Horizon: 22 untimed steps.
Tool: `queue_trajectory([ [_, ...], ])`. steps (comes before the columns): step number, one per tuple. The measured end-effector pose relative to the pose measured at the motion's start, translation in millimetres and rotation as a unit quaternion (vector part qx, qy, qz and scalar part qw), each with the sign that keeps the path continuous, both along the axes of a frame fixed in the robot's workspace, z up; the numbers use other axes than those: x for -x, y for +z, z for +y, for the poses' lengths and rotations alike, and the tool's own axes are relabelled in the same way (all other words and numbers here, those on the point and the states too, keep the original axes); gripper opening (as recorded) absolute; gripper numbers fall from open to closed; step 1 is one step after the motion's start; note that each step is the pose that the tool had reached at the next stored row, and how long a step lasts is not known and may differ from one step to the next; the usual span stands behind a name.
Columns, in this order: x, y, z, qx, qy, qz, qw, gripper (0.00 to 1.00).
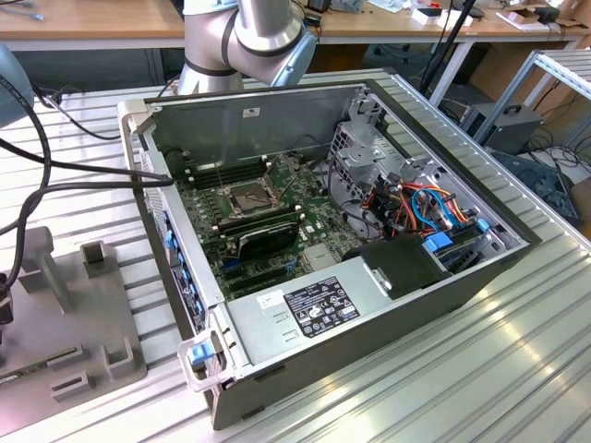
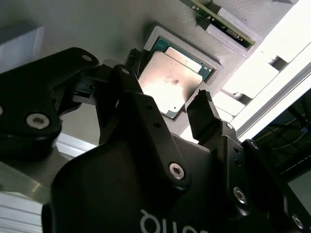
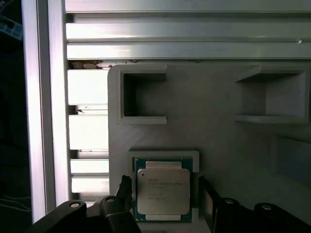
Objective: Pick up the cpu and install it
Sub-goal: 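Pick up the cpu and move it towards the insertion slot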
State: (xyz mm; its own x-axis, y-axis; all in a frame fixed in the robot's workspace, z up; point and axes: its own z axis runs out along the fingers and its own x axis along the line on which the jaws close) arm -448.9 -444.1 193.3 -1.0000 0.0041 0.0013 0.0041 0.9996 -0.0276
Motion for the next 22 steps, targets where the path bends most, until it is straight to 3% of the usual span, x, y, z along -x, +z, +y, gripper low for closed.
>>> queue_trajectory([
  [10, 0.1, -0.6, 0.9, 0.0005, 0.012, 0.0001, 0.99993, 0.66],
  [22, 0.1, -4.0, 0.9, 0.0022, 0.012, 0.0000, 0.99993, 0.66],
])
